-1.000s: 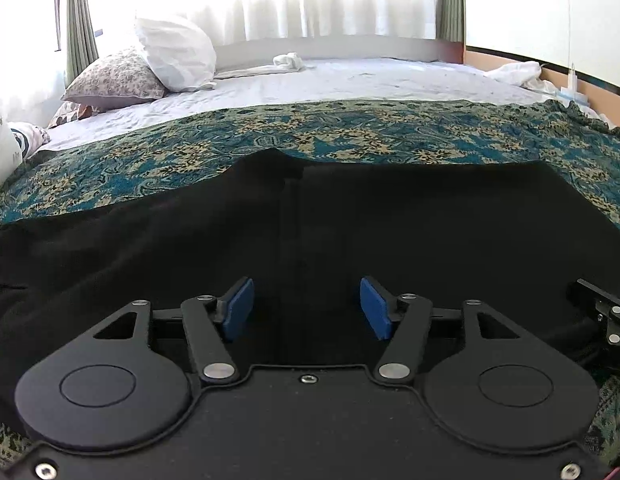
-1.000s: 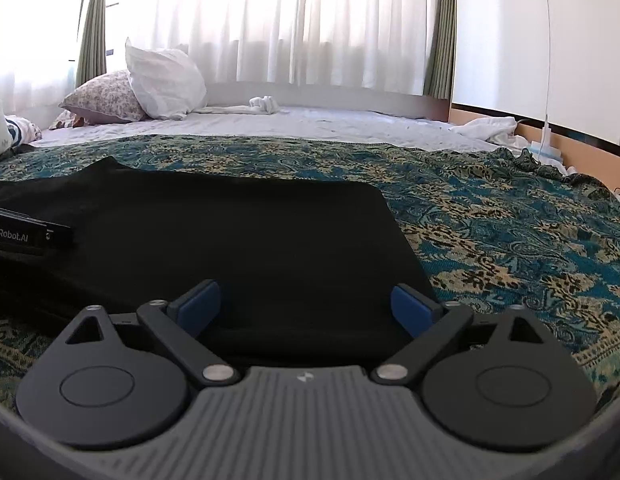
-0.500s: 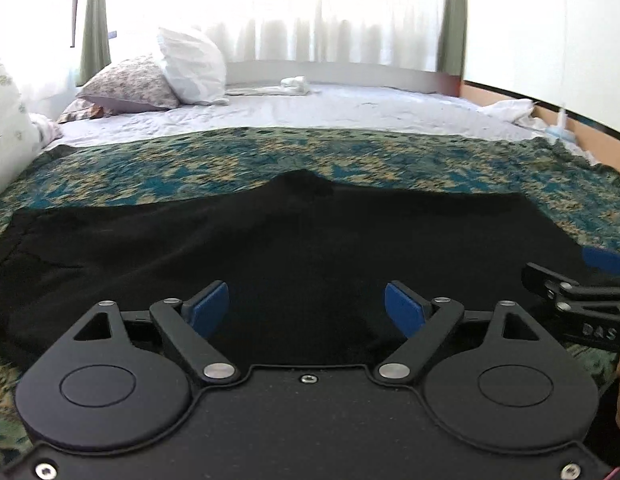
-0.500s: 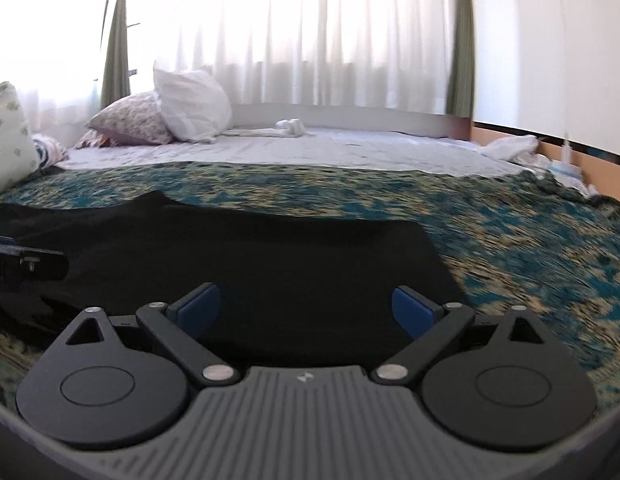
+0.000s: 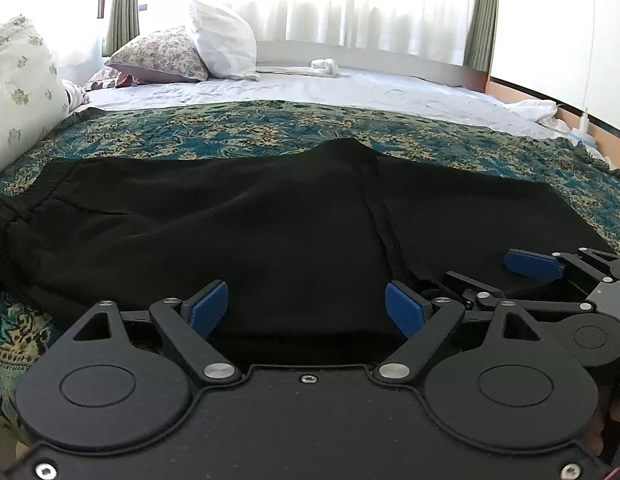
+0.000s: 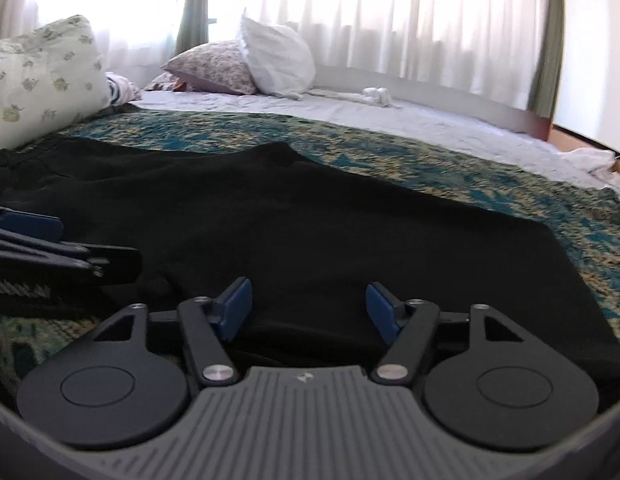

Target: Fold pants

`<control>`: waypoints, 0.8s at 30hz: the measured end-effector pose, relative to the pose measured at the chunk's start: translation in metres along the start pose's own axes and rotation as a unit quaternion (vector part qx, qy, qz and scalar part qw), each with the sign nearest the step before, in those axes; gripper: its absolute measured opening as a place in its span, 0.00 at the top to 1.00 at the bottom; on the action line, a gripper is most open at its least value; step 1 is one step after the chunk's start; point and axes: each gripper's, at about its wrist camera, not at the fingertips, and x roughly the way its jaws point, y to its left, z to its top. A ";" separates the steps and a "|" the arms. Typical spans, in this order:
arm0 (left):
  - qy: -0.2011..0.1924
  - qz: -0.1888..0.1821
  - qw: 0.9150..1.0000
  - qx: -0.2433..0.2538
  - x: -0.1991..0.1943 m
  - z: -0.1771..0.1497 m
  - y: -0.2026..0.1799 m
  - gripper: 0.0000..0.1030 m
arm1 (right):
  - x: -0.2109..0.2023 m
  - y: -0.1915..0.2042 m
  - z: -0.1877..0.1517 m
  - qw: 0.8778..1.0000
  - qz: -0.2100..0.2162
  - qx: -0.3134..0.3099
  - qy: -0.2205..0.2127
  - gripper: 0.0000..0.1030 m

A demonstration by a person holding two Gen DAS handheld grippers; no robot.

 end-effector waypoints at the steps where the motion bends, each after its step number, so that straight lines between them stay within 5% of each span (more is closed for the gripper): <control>1: -0.002 0.003 1.000 0.001 -0.001 0.000 -0.001 0.17 | 0.000 0.000 0.001 1.000 0.005 0.003 0.001 0.31; 6: -0.023 0.037 0.999 -0.024 -0.009 0.006 0.017 0.13 | 0.000 -0.002 -0.002 1.000 0.013 0.004 -0.006 0.29; 9: -0.044 0.086 0.992 -0.083 -0.016 0.010 0.048 0.08 | 0.000 -0.002 -0.003 1.000 0.010 0.002 -0.010 0.25; 11: -0.056 0.151 0.975 -0.152 -0.018 0.010 0.078 0.04 | 0.001 -0.003 -0.003 1.000 0.009 0.003 -0.011 0.25; 13: -0.063 0.221 0.947 -0.227 -0.017 0.006 0.111 0.04 | 0.001 -0.003 -0.003 1.000 0.009 0.004 -0.012 0.25; 15: -0.063 0.246 0.927 -0.277 -0.013 0.003 0.138 0.05 | 0.001 -0.004 -0.003 1.000 0.009 0.003 -0.012 0.25; 17: -0.049 0.240 0.917 -0.316 -0.004 0.003 0.161 0.03 | 0.001 -0.004 -0.003 1.000 0.008 0.002 -0.011 0.25; 21: -0.049 0.208 0.926 -0.312 0.017 0.011 0.180 0.01 | -0.005 -0.009 0.001 1.000 0.019 0.008 -0.008 0.20; 24: -0.048 0.199 0.924 -0.323 0.025 0.018 0.182 0.33 | -0.019 -0.024 0.004 0.998 0.042 0.038 -0.018 0.18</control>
